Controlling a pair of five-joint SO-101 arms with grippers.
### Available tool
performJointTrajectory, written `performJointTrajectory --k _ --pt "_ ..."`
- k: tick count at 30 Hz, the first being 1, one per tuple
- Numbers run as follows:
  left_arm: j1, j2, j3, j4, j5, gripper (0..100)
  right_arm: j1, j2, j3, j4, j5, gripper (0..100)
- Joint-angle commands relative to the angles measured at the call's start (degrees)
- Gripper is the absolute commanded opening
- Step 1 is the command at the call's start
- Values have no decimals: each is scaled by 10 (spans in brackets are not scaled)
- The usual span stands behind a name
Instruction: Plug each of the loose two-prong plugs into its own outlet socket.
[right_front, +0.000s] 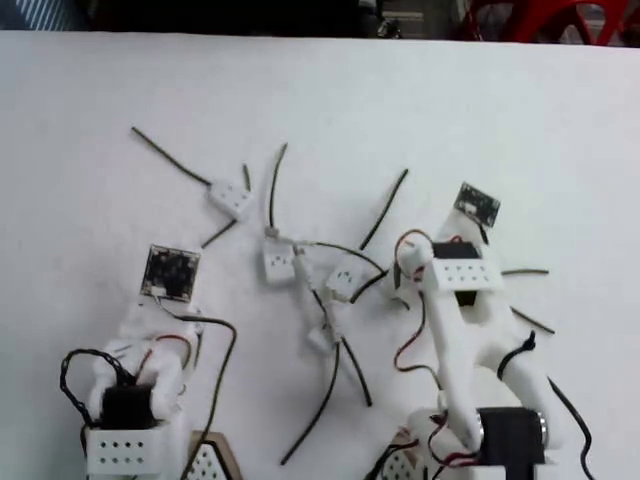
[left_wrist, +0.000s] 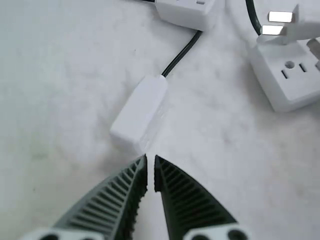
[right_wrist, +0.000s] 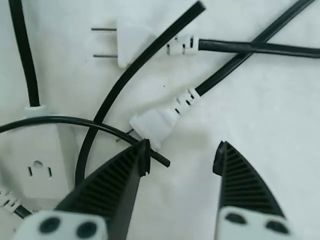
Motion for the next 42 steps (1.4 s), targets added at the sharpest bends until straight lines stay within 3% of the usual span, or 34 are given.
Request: performJointTrajectory --k 1,10,19,24,28,35,42 --pt "-7 -7 -3 -11 -4 50 5 17 -27 -29 -4 211" --pt "-7 -7 -3 -11 -4 50 4 72 -28 -115 -4 122" --pt "-7 -7 -3 -11 -4 50 -13 82 -33 -117 -4 125" --pt "-7 -7 -3 -11 -4 50 12 76 -37 -116 -19 9" --pt "-7 -7 -3 -5 -4 50 25 76 -37 -111 -18 13" --pt "-7 -7 -3 -5 -4 50 27 22 -83 18 83 16" --pt "-7 -7 -3 -5 -4 50 27 -101 -97 134 253 16"
